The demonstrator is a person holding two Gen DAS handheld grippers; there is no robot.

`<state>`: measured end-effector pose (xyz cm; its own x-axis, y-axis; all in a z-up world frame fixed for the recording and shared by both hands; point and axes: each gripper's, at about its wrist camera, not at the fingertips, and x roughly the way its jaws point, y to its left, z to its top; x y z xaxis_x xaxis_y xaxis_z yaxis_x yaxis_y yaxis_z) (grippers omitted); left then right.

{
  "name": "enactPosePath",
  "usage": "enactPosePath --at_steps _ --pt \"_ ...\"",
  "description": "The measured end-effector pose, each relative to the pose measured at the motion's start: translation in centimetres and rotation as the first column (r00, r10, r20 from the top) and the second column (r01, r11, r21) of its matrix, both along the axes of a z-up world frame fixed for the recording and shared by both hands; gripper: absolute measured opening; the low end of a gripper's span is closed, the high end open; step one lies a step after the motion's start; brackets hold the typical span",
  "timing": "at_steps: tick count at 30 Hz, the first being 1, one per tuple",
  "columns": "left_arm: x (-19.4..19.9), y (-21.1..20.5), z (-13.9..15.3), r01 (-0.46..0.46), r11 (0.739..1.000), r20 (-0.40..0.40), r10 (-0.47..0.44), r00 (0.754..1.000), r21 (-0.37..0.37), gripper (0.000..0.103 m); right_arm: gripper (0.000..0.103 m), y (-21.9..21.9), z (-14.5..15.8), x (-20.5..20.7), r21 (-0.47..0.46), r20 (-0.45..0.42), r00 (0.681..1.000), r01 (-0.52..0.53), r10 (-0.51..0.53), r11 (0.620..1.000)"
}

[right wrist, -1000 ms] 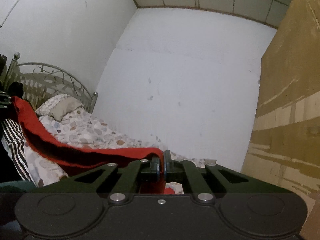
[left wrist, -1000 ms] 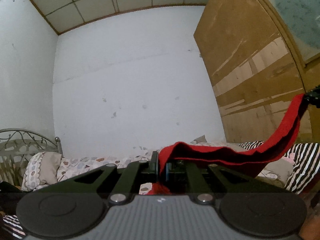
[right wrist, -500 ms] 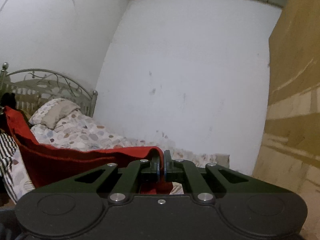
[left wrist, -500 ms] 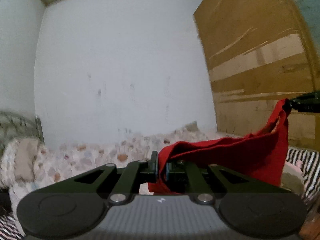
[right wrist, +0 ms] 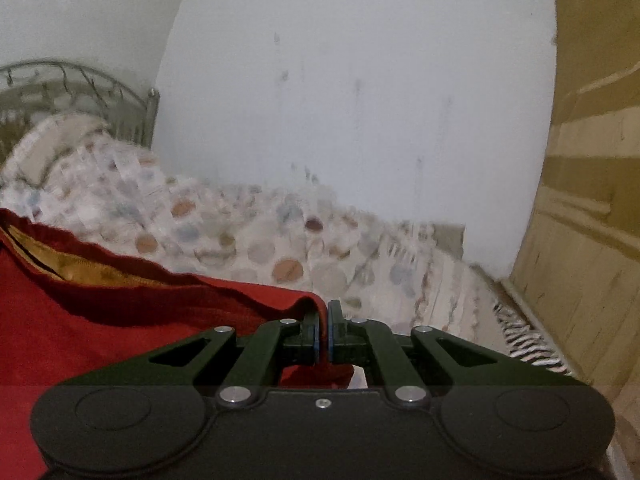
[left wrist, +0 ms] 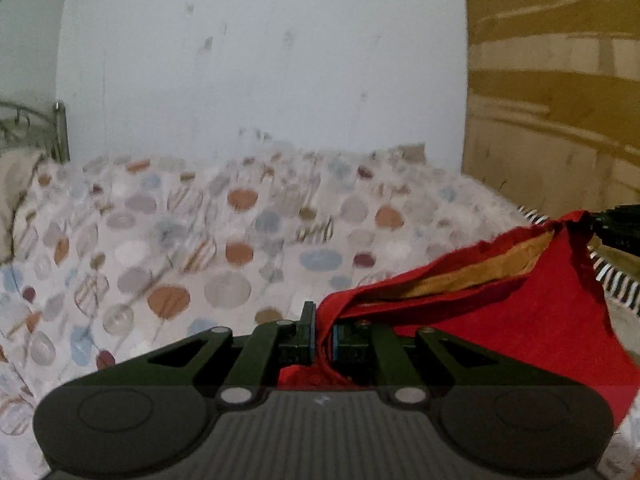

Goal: Fold small clothes
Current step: 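Lift the red sweater with both tools and fold it over onto itself, then lower the folded sweater onto the bed and open both tools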

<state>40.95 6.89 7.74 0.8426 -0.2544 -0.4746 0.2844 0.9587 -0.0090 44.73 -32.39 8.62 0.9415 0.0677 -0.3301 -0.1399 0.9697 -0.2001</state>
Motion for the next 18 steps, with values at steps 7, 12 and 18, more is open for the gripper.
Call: enactPosePath --at_steps 7,12,18 --pt "4.8 -0.2 -4.6 -0.002 0.999 -0.108 0.006 0.994 0.037 0.007 0.003 1.7 -5.8 6.6 -0.051 -0.133 0.991 0.014 -0.02 0.999" --pt "7.1 0.1 -7.2 -0.009 1.0 -0.219 0.008 0.976 -0.004 0.01 0.003 1.2 -8.7 8.3 -0.054 -0.205 0.978 0.026 -0.037 0.998" --pt "8.0 2.0 -7.5 -0.069 0.993 -0.29 0.038 0.956 -0.095 0.053 0.009 0.4 -10.2 8.8 -0.021 -0.249 0.967 0.047 -0.05 0.999"
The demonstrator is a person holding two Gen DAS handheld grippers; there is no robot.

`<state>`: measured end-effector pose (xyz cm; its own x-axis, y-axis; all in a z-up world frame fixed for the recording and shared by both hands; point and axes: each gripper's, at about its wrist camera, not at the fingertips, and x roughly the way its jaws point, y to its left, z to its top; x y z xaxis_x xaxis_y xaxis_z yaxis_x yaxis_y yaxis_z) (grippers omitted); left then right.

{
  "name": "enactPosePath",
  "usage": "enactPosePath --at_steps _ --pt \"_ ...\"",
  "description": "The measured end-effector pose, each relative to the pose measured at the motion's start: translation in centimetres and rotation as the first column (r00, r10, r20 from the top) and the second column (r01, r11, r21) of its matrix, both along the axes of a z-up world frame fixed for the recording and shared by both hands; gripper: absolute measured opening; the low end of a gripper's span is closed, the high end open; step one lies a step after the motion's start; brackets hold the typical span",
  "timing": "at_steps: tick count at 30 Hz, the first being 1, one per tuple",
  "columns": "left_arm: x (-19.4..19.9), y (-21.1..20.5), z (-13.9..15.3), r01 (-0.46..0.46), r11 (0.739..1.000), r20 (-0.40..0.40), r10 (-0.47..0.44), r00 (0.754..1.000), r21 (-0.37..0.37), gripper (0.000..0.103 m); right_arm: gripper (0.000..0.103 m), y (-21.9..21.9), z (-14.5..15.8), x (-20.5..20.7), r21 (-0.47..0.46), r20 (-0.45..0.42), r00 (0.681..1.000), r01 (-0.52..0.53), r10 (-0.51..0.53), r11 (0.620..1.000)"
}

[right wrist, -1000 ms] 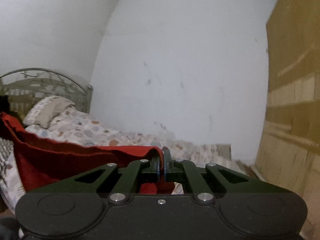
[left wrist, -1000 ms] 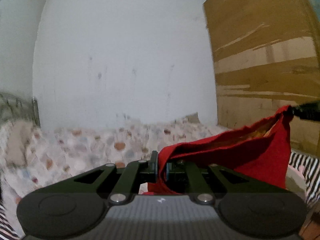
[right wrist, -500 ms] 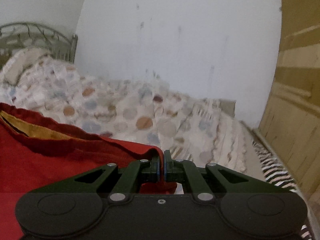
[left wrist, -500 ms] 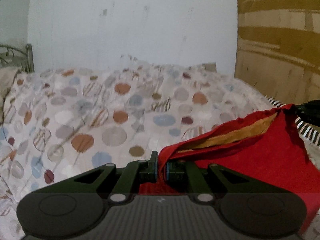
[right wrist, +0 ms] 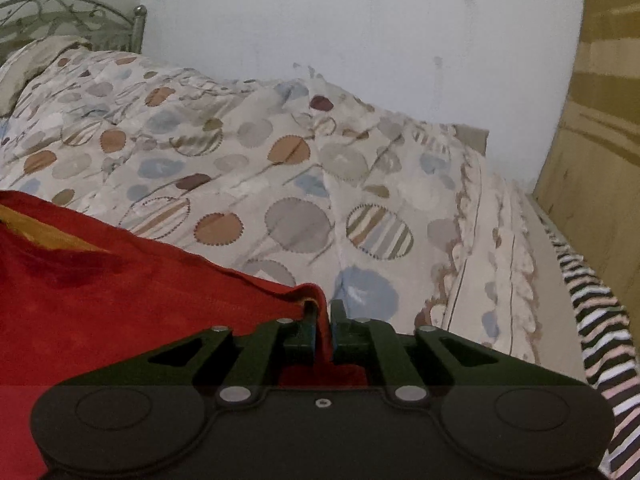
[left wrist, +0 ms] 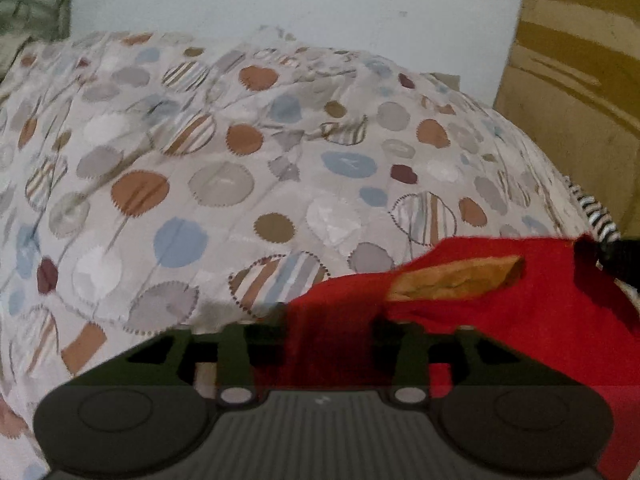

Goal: Fold small clothes
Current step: 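Lower the folded sweater onto the bed and open both tools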

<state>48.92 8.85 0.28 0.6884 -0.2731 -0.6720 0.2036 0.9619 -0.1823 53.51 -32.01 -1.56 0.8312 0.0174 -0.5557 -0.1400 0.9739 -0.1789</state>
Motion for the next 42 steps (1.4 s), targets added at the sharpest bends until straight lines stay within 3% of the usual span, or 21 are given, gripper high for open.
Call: enactPosePath --at_steps 4,6,8,10,12,16,19,21,24,25,26,30,32,35,39,42 --pt "-0.6 2.2 0.2 -0.04 0.994 -0.031 0.037 0.999 -0.097 0.082 0.023 -0.7 -0.1 0.3 0.023 -0.019 1.0 0.018 -0.018 1.0" --pt "-1.3 3.1 0.4 -0.071 0.989 -0.021 0.069 0.997 -0.126 0.093 0.04 -1.3 0.0 0.3 0.053 -0.03 0.999 0.024 -0.023 0.998" --pt "-2.1 4.1 0.5 -0.087 0.986 -0.003 0.088 0.996 -0.145 0.098 0.084 -2.0 0.2 0.2 0.092 -0.042 0.999 0.027 -0.023 0.995" --pt "-2.9 4.9 0.7 -0.097 0.983 0.009 0.1 0.995 -0.155 0.1 0.097 -2.8 0.5 -0.4 0.125 -0.027 0.999 0.034 -0.03 0.992" --pt "-3.8 5.4 0.8 -0.096 0.981 0.015 0.1 0.995 -0.166 0.1 0.097 -3.3 0.8 -1.1 0.138 -0.012 1.0 0.028 -0.026 0.99" --pt "-5.6 4.8 0.3 0.001 0.982 0.029 0.004 1.0 -0.187 0.1 0.102 -3.9 1.4 -3.2 0.168 0.015 1.0 -0.028 0.026 0.985" --pt "-6.9 3.2 -0.7 0.081 0.983 0.034 -0.076 0.997 -0.163 0.092 0.102 -3.8 1.3 -4.7 0.158 0.025 0.997 -0.077 0.074 0.984" --pt "-7.4 2.1 -1.3 0.123 0.985 0.029 -0.12 0.992 -0.124 0.079 0.102 -3.4 1.0 -5.4 0.141 0.024 0.995 -0.099 0.096 0.985" --pt "-7.5 0.6 -2.2 0.142 0.987 -0.015 -0.143 0.99 -0.069 0.047 0.102 -2.9 0.2 -5.7 0.11 0.008 0.995 -0.101 0.1 0.989" --pt "-7.5 0.4 -2.3 0.142 0.988 -0.028 -0.144 0.989 -0.066 0.025 0.102 -2.8 -0.1 -5.7 0.109 0.003 0.995 -0.1 0.1 0.989" --pt "-7.5 0.3 -2.3 0.139 0.988 -0.024 -0.14 0.99 -0.07 0.01 0.102 -2.7 -0.3 -5.7 0.109 -0.001 0.995 -0.096 0.097 0.989" --pt "-9.6 1.0 -1.2 0.081 0.994 0.086 -0.075 0.994 -0.077 0.005 0.102 -2.4 -1.2 -5.3 0.11 -0.02 0.997 -0.068 0.071 0.992" --pt "-11.2 2.2 -0.7 0.005 0.992 0.128 0.011 0.992 -0.129 0.005 0.102 -2.4 -1.6 -5.3 0.097 -0.022 0.997 -0.065 0.068 0.993" --pt "-12.4 4.0 -1.9 -0.076 0.975 0.088 0.096 0.991 -0.208 0.005 0.102 -2.3 -2.0 -5.6 0.082 -0.013 0.998 -0.068 0.069 0.994" --pt "-11.9 5.3 -4.3 -0.125 0.955 0.013 0.133 0.991 -0.27 0.005 0.102 -2.0 -2.6 -5.5 0.068 -0.028 0.997 -0.071 0.073 0.995" --pt "-11.5 5.9 -4.8 -0.137 0.939 0.005 0.146 0.989 -0.316 0.005 0.102 -1.7 -2.6 -5.7 0.04 -0.02 0.998 -0.065 0.066 0.997"
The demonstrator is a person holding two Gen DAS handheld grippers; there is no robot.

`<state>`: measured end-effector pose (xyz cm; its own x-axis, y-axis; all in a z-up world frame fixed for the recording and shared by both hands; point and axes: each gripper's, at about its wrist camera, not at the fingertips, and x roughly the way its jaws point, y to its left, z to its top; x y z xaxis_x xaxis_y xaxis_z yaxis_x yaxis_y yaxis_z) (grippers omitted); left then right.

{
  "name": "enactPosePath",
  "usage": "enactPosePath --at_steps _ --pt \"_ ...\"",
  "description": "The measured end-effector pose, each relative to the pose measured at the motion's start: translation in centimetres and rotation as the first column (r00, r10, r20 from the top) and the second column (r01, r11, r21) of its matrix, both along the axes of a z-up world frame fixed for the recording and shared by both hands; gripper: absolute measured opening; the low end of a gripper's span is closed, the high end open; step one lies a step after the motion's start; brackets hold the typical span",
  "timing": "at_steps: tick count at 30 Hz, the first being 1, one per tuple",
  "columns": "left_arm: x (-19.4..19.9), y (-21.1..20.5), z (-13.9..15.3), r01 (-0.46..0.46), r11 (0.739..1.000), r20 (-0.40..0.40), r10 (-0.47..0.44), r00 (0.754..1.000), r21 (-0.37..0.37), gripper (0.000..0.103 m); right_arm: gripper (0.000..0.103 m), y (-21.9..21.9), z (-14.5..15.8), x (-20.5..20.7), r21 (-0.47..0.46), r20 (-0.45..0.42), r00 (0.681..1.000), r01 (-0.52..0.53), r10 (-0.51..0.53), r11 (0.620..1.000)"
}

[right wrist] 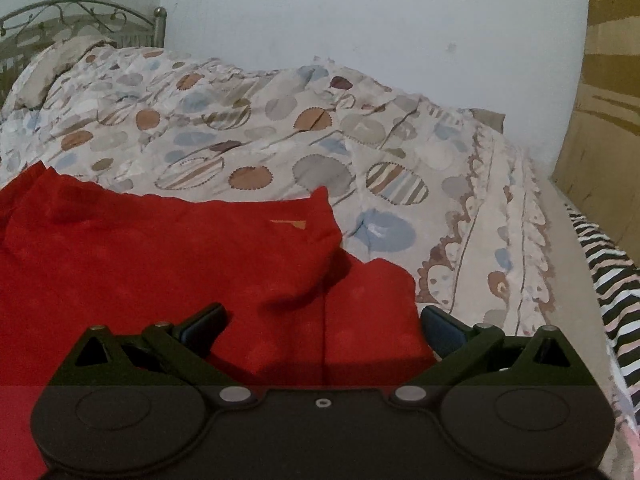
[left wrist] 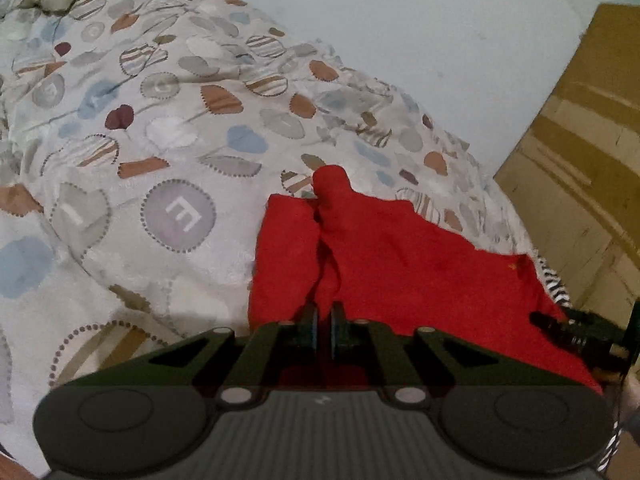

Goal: Fold small clothes

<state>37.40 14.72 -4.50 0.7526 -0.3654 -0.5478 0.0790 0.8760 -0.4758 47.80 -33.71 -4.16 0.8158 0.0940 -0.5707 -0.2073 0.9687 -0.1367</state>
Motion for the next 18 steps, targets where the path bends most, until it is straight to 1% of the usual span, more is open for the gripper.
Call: enactPosePath --at_steps 1,3,4,6,7,8,10,12,13,15,16,17,18 --pt "0.0 -0.1 -0.1 0.002 1.0 0.002 -0.002 1.0 0.002 0.007 0.102 0.0 0.0 -0.1 -0.006 0.003 1.0 0.005 -0.005 1.0" --pt "-0.5 -0.5 0.1 0.024 0.999 0.014 -0.024 1.0 0.034 0.012 0.102 0.0 0.1 -0.4 -0.016 0.018 1.0 0.02 -0.02 1.0" --pt "-0.6 -0.7 0.4 0.045 0.997 0.026 -0.047 0.999 0.055 0.017 0.102 -0.1 0.2 -0.6 -0.018 0.034 0.999 0.028 -0.028 0.999" --pt "-1.2 -1.5 1.4 0.077 0.989 0.078 -0.087 0.993 0.127 0.033 0.102 -0.2 0.7 -0.7 -0.025 0.065 0.997 0.038 -0.036 0.999" --pt "-1.4 -2.0 2.1 0.09 0.981 0.106 -0.109 0.988 0.171 0.055 0.102 -0.2 1.0 -0.6 -0.032 0.083 0.996 0.041 -0.038 0.999" --pt "-1.4 -2.6 2.7 0.089 0.974 0.132 -0.118 0.984 0.21 0.071 0.102 -0.3 1.3 -0.4 -0.033 0.098 0.994 0.043 -0.039 0.999" --pt "-1.1 -3.7 3.6 0.09 0.96 0.167 -0.137 0.976 0.265 0.076 0.102 -0.5 2.1 0.5 -0.008 0.109 0.994 0.027 -0.026 1.0" --pt "0.3 -5.0 4.1 0.113 0.945 0.157 -0.168 0.973 0.306 0.078 0.103 -0.4 2.8 1.7 0.024 0.104 0.995 -0.004 0.002 1.0" --pt "1.1 -5.6 4.1 0.114 0.937 0.139 -0.167 0.976 0.329 0.079 0.102 -0.1 3.0 2.5 0.026 0.08 0.996 -0.028 0.026 0.999" --pt "3.2 -6.7 3.8 0.087 0.918 0.102 -0.136 0.985 0.387 0.078 0.102 0.8 2.7 4.2 -0.012 0.025 0.998 -0.063 0.064 0.998" --pt "4.1 -6.8 3.5 0.068 0.913 0.097 -0.116 0.988 0.403 0.078 0.102 1.3 2.4 4.8 -0.045 0.015 0.997 -0.07 0.071 0.997" --pt "5.1 -6.8 3.3 0.043 0.912 0.1 -0.091 0.991 0.407 0.077 0.102 1.7 2.1 5.3 -0.079 0.013 0.998 -0.064 0.065 0.995" --pt "5.9 -6.5 3.1 0.013 0.913 0.107 -0.062 0.992 0.407 0.076 0.102 2.0 1.6 5.9 -0.123 0.017 0.999 -0.036 0.038 0.992"
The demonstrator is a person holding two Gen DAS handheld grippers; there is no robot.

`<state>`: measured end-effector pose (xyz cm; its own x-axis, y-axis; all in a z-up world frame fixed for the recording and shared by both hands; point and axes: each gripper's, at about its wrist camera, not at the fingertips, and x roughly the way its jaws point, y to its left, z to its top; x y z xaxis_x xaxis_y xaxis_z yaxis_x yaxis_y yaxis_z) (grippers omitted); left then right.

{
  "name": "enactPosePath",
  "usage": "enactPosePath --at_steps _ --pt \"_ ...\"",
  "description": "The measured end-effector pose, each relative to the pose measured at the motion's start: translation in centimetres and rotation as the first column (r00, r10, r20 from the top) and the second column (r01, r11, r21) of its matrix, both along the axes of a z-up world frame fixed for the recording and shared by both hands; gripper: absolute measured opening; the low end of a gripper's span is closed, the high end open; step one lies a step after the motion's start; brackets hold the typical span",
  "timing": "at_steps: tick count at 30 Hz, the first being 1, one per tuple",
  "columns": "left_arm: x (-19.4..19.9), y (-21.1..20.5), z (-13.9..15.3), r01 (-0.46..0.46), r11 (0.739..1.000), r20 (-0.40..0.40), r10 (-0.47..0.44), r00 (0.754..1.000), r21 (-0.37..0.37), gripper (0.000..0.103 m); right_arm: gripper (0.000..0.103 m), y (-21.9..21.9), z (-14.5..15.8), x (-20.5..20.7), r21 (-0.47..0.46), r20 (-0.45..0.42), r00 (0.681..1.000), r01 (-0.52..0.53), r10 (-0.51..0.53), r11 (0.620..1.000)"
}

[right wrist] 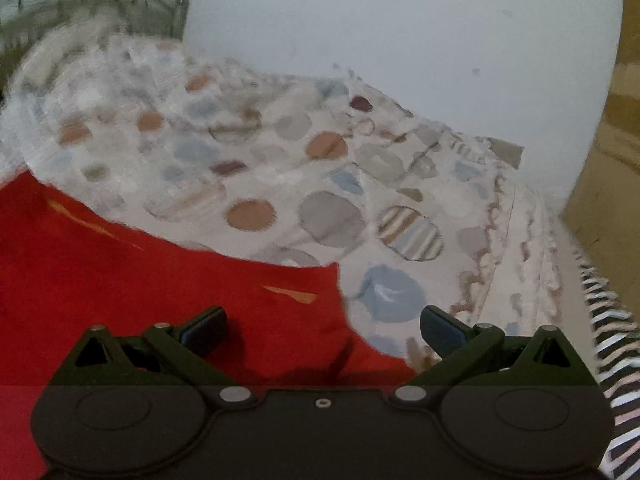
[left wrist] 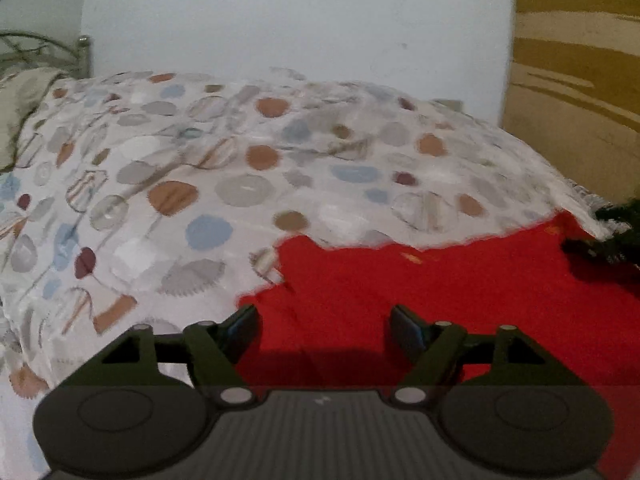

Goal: Fold small clothes

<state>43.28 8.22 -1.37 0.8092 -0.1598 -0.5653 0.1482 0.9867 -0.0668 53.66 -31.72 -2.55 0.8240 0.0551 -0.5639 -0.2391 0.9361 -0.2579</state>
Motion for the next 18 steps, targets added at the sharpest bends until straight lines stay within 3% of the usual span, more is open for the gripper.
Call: enactPosePath --at_steps 3,7,10,15,18 --pt "2.6 2.0 -1.1 -0.127 0.992 -0.031 0.128 0.991 0.008 0.075 0.102 -1.0 -1.3 1.3 -0.037 0.038 0.979 0.203 -0.201 0.979" --pt "3.8 5.2 -2.9 -0.164 0.983 -0.097 0.156 0.983 -0.083 0.077 0.102 -5.0 -2.7 1.8 0.164 -0.056 0.932 0.362 -0.358 0.918" --pt "3.4 5.9 -3.0 -0.165 0.981 -0.087 0.156 0.984 -0.105 0.081 0.102 -6.1 -3.0 1.6 0.227 -0.072 0.927 0.373 -0.367 0.899" --pt "2.1 6.9 -2.0 -0.21 0.956 -0.107 0.192 0.976 -0.203 0.094 0.102 -6.2 -2.8 1.4 0.236 -0.071 0.938 0.347 -0.34 0.908" --pt "0.0 7.4 -0.5 -0.205 0.95 -0.067 0.194 0.979 -0.235 0.102 0.102 -6.3 -1.4 -0.3 0.245 -0.024 0.95 0.306 -0.31 0.92"
